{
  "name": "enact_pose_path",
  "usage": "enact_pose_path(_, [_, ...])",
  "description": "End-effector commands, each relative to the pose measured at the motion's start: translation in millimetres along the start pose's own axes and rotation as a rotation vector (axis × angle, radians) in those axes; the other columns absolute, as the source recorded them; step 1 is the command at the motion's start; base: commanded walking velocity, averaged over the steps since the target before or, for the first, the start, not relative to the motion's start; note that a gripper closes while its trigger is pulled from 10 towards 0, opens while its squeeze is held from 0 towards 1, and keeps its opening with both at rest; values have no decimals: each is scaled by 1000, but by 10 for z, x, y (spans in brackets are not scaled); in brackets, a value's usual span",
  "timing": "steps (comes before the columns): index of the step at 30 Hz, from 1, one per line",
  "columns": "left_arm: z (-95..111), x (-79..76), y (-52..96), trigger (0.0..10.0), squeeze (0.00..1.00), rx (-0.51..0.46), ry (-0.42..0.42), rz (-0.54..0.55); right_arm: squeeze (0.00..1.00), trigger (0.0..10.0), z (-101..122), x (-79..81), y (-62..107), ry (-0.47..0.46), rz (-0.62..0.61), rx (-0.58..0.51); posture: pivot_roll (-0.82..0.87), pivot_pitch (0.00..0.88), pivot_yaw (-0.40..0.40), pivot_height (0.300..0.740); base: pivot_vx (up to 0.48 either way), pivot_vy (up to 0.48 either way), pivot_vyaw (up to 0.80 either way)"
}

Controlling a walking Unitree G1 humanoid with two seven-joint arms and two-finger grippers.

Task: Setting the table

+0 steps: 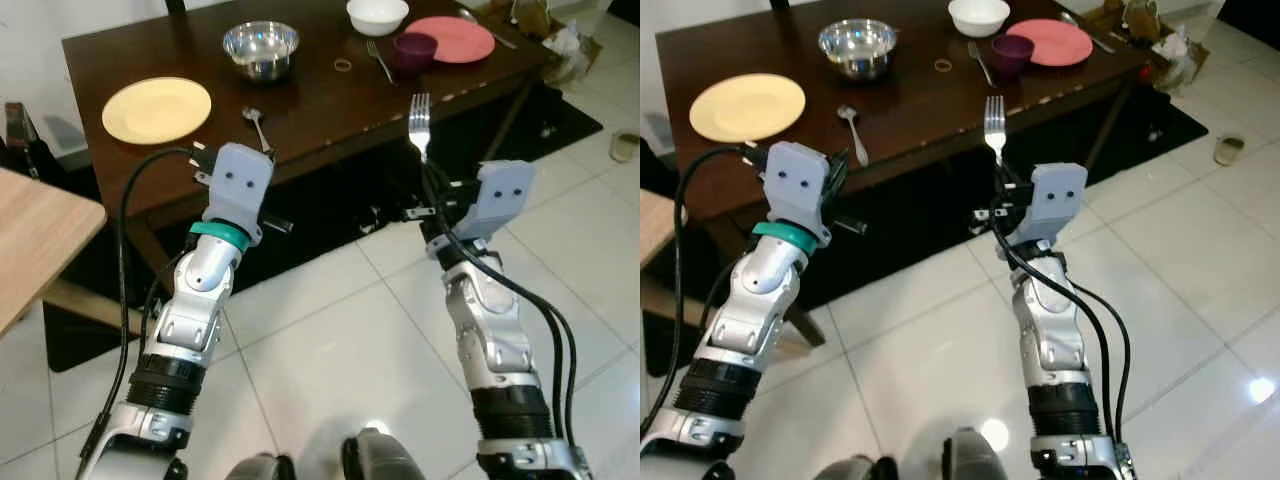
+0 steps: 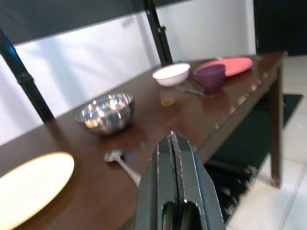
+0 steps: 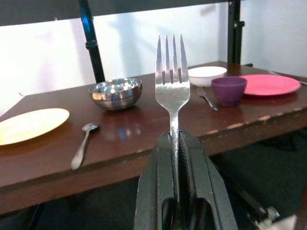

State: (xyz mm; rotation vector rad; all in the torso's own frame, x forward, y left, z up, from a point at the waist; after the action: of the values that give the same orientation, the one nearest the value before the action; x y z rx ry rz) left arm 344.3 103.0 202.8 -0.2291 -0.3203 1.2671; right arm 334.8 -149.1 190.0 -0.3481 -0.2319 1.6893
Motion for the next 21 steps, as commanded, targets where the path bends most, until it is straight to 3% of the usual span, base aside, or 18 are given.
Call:
enact_pose_path(1, [-31,-14,12,10000,0,11,-12,-11,0,10000,2,-36,10,2,-15,0,-111,53,94,740,472,0,0])
enact_pose_path(21, [-26,-30,9,10000,0,7,-7,-16,0,10000,52,-55,-5,31,-20,-28,-111,55,95,740,475,0,0])
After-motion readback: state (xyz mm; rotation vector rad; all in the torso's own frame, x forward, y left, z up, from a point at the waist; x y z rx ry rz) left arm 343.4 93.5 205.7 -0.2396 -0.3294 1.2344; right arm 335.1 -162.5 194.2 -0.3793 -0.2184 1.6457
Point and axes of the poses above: a point about 5 cm out from each wrist's last joint towards the gripper, its own y axis pointing back from the gripper into the wrist, its own z axis along the axis of the wrist's last joint, x = y × z, the point moved 1 cm from there along -y, pointing out of the wrist towards the gripper, and after that the axes turned 9 degrees about y, right-handed, at the moved point
